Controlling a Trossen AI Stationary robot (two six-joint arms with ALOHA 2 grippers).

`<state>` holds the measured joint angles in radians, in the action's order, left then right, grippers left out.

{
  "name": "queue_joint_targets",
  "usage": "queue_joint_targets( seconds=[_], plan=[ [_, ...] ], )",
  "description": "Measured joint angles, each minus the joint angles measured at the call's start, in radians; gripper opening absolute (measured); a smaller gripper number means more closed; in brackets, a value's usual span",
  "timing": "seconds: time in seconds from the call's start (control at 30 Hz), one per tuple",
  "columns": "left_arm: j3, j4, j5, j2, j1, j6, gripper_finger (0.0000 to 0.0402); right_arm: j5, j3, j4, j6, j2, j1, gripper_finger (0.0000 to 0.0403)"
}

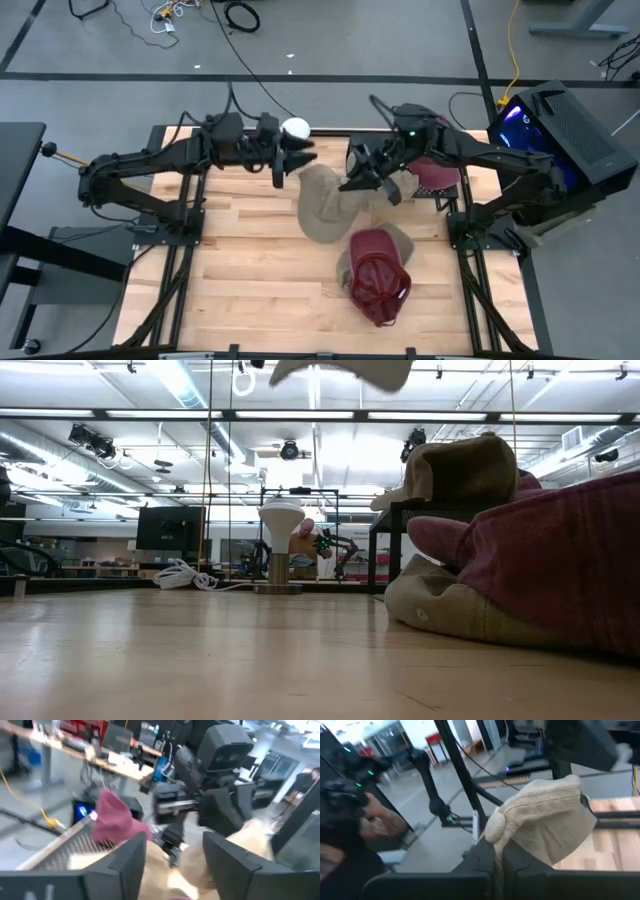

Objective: Pick & Place hat
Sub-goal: Stack the left brown hat on the brown hat on the black shelf

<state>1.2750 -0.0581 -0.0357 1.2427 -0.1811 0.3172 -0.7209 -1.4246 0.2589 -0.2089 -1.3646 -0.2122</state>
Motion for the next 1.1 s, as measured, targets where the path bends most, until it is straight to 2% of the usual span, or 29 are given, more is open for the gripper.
queue_joint_targets(
  seconds=[0.17, 0.43, 0.5, 0.6, 0.73, 0.87, 1.1],
  plan=[
    [0.031, 0.001, -0.002, 0.0, -0.034, -0.222, 0.0236, -0.005, 0.0, -0.015, -0.076, 0.068, -0.014, 0.0004],
    [0.036, -0.025, -0.02, -0.001, -0.015, -0.358, 0.0219, -0.005, 0.0, -0.005, -0.126, 0.182, -0.082, 0.0004],
    [0.036, -0.044, -0.022, -0.001, 0.011, -0.378, 0.0211, 0.02, 0.0, -0.004, -0.126, 0.2, -0.108, 0.0004],
    [0.03, -0.017, -0.004, 0.023, 0.077, -0.382, 0.0198, 0.127, 0.0, -0.005, -0.104, 0.213, -0.139, 0.0004],
    [0.027, -0.022, 0.115, 0.085, 0.184, -0.409, 0.0184, 0.278, 0.0, -0.002, -0.063, 0.2, -0.172, 0.0004],
    [0.027, -0.015, 0.319, 0.154, 0.28, -0.468, 0.0173, 0.366, 0.0, -0.001, -0.085, 0.175, -0.2, 0.0004],
    [0.027, 0.078, 0.61, 0.32, 0.342, -0.695, 0.0151, 0.378, 0.0, -0.04, -0.21, 0.116, -0.184, 0.0004]
  ],
)
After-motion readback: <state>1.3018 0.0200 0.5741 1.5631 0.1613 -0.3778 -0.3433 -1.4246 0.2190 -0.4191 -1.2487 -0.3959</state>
